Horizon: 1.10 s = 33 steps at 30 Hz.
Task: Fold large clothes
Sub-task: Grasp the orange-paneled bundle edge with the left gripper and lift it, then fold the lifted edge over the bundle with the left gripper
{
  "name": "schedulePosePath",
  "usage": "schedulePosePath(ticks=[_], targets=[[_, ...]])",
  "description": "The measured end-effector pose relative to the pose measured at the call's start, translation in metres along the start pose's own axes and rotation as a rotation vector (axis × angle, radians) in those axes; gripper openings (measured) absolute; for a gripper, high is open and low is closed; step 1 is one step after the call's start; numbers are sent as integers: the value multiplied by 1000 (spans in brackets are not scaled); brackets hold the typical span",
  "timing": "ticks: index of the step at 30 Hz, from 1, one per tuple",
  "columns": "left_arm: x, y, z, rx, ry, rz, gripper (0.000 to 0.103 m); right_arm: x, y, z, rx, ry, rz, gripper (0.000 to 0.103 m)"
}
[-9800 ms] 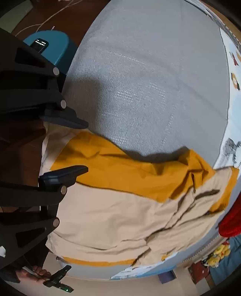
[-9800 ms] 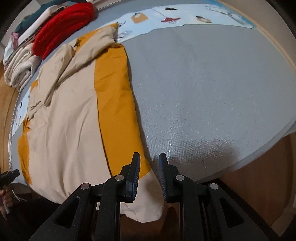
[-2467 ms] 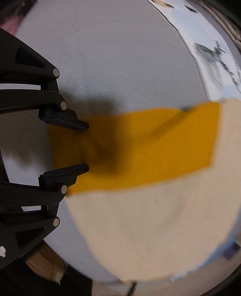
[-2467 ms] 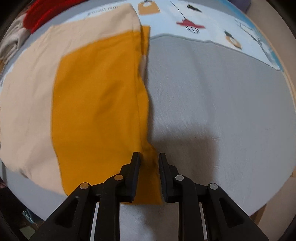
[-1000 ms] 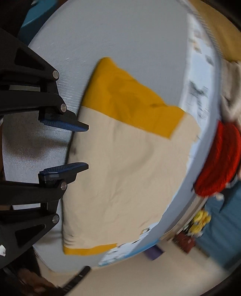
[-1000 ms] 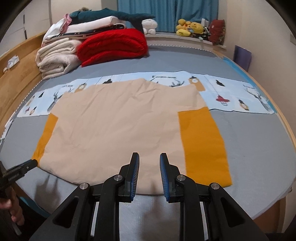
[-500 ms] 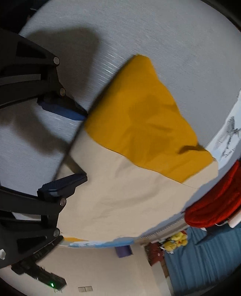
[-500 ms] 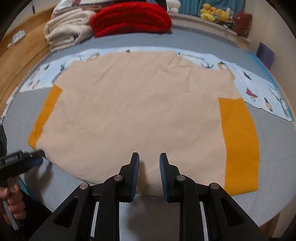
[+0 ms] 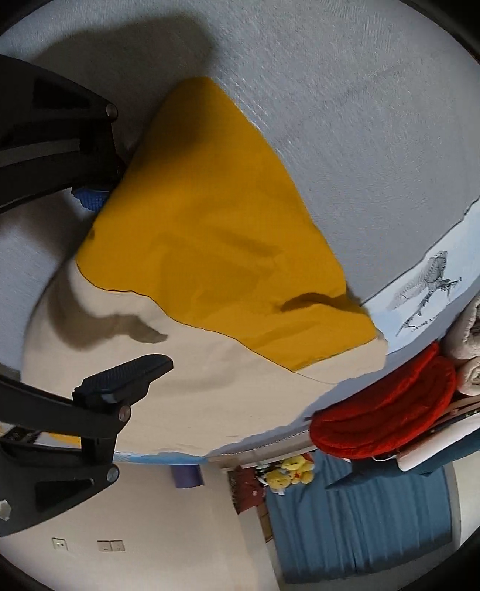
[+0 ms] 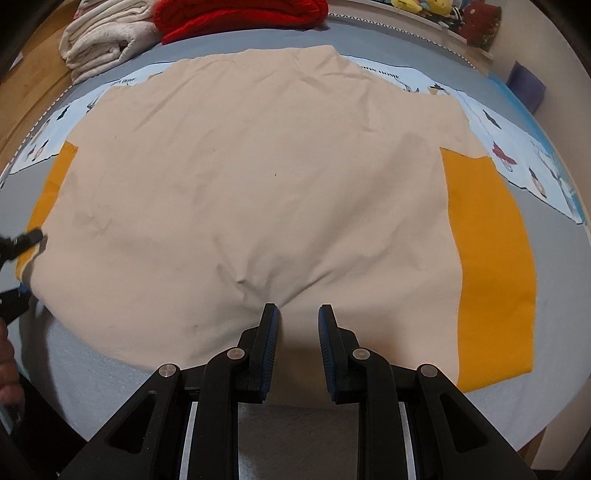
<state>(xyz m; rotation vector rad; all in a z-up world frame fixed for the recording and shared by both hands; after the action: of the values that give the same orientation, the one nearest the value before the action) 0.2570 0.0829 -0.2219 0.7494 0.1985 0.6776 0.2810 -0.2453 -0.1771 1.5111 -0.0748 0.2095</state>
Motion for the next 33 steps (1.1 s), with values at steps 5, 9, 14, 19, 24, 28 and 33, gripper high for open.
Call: schedulePosePath(ticks=[5, 9, 14, 19, 24, 28, 33], targets=[[4, -4, 3, 56, -38, 32, 31, -3, 3, -2, -7, 7, 10, 24], [5, 6, 19, 64, -97, 54, 15, -2, 9, -4, -16, 17, 35, 24], [4, 30, 39, 116, -189, 109, 12, 10, 34, -7, -20, 12, 141, 24], [7, 70, 42, 191, -225, 186, 11, 23, 59, -32, 31, 74, 232, 24], [12, 108, 53, 279, -320, 262, 10, 29, 44, -68, 97, 155, 180, 24], [5, 111, 74, 310, -402, 277, 10, 27, -15, -90, 47, 239, -68, 24], [-8, 105, 107, 310, -484, 283, 10, 45, 21, -70, 107, 212, 3, 24]])
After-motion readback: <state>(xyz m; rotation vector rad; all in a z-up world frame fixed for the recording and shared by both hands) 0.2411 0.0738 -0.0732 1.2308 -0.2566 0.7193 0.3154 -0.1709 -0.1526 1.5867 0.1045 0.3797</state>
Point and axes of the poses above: each gripper's, at about its wrist camera, not at the fingertips, and y roughly against the way its jaws point, z to its right, x to its top, the point moved 8 cm from there along -y, roughly the way its jaws point, and after that the axes turned 10 degrees about -z, right-handed, at the moved point
